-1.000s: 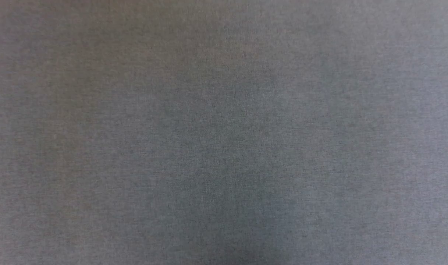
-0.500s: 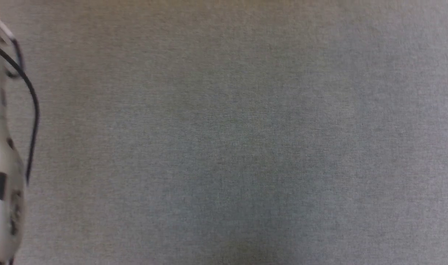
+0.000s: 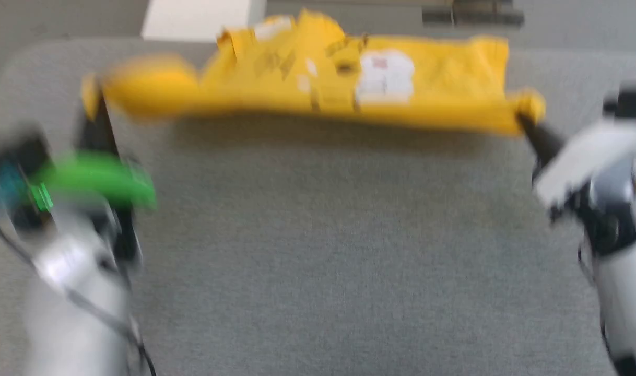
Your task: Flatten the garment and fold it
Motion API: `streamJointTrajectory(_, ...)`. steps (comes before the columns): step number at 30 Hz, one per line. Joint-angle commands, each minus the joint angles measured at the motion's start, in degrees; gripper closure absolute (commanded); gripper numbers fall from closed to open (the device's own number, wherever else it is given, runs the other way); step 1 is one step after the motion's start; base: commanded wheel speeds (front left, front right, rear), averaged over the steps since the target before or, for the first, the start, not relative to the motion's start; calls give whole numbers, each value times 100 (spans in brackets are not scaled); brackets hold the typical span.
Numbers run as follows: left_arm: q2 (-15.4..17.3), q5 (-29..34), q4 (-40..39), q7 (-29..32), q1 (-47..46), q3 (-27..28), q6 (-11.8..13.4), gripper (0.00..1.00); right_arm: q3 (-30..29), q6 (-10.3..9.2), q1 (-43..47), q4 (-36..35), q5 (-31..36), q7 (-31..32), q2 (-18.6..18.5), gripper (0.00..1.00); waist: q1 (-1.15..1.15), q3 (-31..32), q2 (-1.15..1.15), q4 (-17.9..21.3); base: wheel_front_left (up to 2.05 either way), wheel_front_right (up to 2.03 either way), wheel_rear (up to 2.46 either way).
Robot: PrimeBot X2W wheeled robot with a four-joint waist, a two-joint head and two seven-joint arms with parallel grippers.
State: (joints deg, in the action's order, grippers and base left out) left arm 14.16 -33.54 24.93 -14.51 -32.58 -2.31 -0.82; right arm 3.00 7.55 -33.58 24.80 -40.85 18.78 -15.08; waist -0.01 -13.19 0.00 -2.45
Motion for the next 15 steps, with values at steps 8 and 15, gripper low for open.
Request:
streamJointTrajectory(8,-226,-265,-983,568,2817,-94,362,100,-154,-6,1951,-581,-69,-126,-74,100,1,1307,0,-264,0,0,0)
streamJointTrajectory(15,-95,-497,-1499,1874,4189,-295,740,100,-162,-6,3126,-925,333,484,-242,100,1,1526,0,-206,0,0,0)
